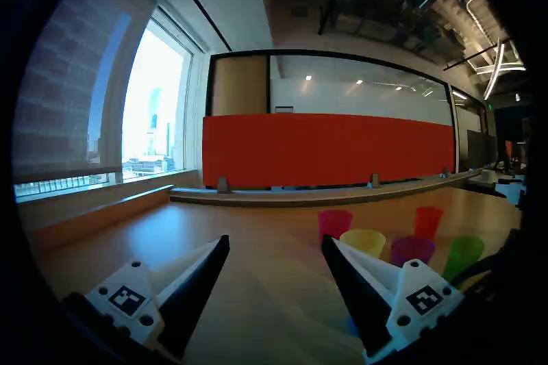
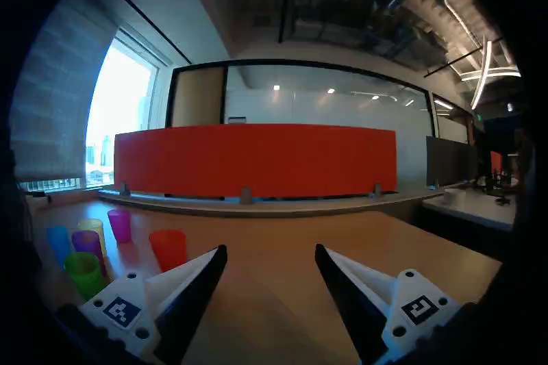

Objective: Pour water

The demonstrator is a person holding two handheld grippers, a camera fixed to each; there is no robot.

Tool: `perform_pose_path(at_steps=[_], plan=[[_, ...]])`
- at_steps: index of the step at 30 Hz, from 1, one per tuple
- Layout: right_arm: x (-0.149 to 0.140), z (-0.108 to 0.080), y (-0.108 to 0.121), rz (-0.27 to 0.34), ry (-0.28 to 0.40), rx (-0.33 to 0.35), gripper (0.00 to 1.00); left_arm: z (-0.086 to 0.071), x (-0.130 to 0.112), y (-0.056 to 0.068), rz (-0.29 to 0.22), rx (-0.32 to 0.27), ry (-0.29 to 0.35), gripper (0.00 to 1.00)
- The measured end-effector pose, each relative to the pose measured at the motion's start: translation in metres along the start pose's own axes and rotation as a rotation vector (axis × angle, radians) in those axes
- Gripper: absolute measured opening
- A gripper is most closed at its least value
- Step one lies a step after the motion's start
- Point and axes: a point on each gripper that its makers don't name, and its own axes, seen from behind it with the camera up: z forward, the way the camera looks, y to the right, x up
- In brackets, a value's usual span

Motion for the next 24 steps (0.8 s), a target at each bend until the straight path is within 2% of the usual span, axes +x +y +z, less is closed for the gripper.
perform_pose_path(at_steps=[24], plan=[[-0.001, 0.0007, -0.0015, 0.001, -0.003, 0.006, 1.0, 0.0004, -0.0001, -0.0001, 0.0, 0.0, 0.0, 1.0]])
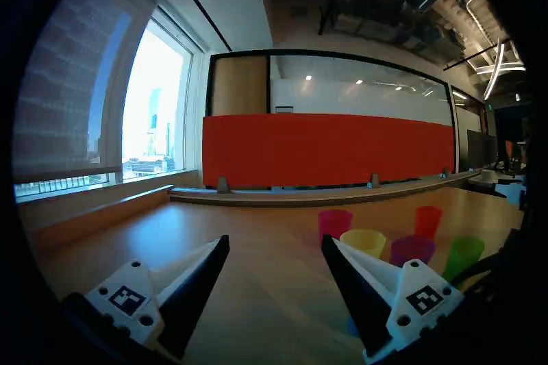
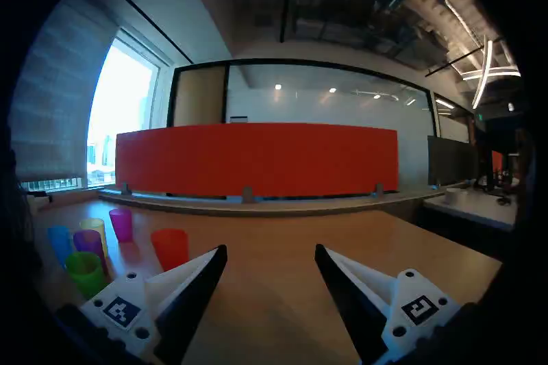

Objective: Pour water

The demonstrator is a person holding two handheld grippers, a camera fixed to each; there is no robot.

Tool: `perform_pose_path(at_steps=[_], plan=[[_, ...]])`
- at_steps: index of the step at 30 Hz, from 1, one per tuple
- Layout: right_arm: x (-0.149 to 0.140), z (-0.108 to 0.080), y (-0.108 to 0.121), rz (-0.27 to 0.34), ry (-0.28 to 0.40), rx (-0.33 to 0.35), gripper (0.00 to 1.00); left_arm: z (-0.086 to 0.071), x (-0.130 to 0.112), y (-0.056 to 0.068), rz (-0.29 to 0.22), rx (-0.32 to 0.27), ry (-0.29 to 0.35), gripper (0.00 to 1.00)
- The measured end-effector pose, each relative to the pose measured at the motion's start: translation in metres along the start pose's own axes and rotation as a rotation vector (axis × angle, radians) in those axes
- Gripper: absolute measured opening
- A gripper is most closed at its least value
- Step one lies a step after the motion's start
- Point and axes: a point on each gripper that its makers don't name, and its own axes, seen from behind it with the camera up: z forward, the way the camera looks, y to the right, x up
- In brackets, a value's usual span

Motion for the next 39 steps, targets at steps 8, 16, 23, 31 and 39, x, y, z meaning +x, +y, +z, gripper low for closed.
perform_pose_path(at_steps=[8, 16, 23, 31, 39], plan=[[0.0, -0.0002, -0.0001, 0.0, 0.0, 0.0, 1.0, 0.0001, -0.0003, 0.0001, 0.0, 0.0, 0.0, 1.0], [-0.0003, -0.0005, -0.0006, 0.0, 0.0, 0.0, 1.0, 0.0011, 0.0, 0.0008, 0.0, -0.001, 0.0, 1.0], [-0.0001, -0.0008, -0.0009, 0.0, 0.0, 0.0, 1.0, 0.0011, 0.0016, 0.0006, 0.0, -0.001, 0.0, 1.0], [0.0001, -0.0007, -0.0006, 0.0, 0.0, 0.0, 1.0, 0.0016, 0.0031, 0.0001, 0.0, -0.001, 0.0, 1.0], [0.0004, -0.0003, -0.0006, 0.0, 0.0, 0.0, 1.0, 0.0017, 0.0039, 0.0002, -0.001, -0.002, -0.001, 1.0]])
